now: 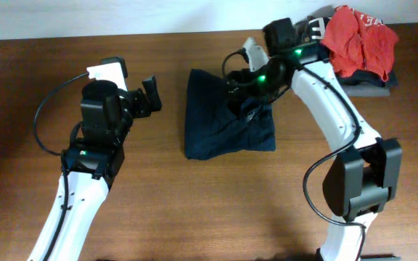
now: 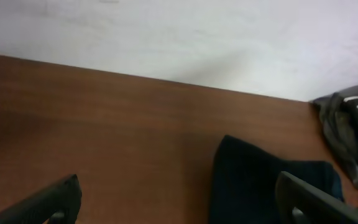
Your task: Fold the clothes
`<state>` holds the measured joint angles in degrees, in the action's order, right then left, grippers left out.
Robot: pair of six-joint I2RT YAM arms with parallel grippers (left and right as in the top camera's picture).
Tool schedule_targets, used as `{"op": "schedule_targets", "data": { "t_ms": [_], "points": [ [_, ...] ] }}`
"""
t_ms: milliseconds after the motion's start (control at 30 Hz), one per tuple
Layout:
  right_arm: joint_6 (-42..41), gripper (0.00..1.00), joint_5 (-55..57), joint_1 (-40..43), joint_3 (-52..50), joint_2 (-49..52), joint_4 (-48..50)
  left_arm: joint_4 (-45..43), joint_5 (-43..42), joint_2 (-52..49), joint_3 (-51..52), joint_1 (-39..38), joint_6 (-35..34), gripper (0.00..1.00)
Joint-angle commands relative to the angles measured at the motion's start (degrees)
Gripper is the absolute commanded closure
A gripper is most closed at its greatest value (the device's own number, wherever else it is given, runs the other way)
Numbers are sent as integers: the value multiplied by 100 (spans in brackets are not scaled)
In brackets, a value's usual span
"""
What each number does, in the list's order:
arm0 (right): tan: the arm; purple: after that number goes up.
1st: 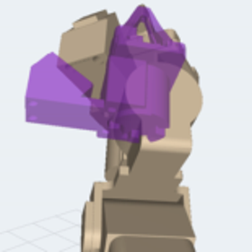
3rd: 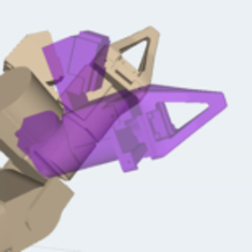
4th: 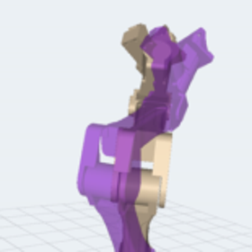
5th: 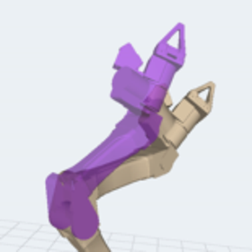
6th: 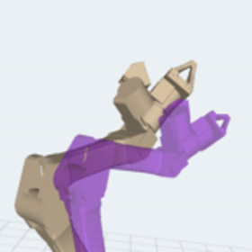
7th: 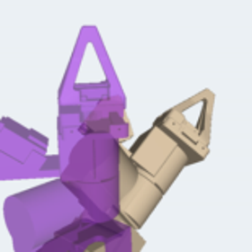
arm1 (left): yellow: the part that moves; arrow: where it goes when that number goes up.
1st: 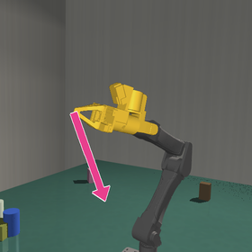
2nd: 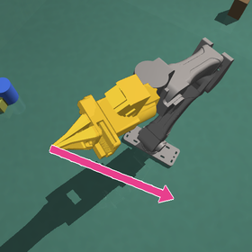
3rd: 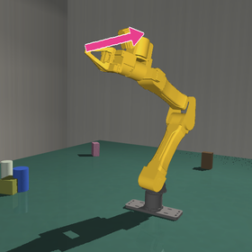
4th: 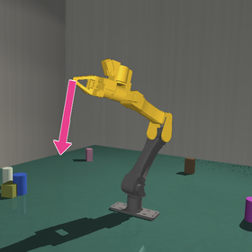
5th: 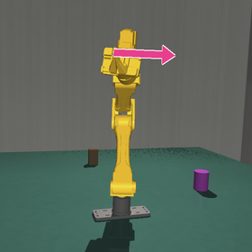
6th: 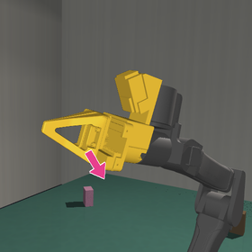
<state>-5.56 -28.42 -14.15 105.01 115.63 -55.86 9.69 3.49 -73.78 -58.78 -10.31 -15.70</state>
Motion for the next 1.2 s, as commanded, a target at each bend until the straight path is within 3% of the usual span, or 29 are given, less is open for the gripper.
{"op": "schedule_targets", "data": {
  "t_ms": [0,133,200,367,633,900,1167],
  "points": [
    [-98,25,-72,-175,66,223,101,-26,46,-4,-42,35,-79,1],
    [-293,50,52,-310,66,540,199,-17,46,-4,-42,35,-79,1],
    [-291,68,55,-319,66,660,201,-13,46,-4,-42,35,-79,1],
    [-291,96,87,-216,72,656,138,33,42,-28,-42,35,-79,1],
    [-413,96,1261,485,-74,682,-114,177,44,-46,-42,35,-79,1],
    [-372,96,1565,562,-675,1325,459,289,90,-52,-39,35,-76,1],
    [-372,93,1552,890,-555,1510,282,291,90,-61,-39,35,-74,1]
  ]
}}
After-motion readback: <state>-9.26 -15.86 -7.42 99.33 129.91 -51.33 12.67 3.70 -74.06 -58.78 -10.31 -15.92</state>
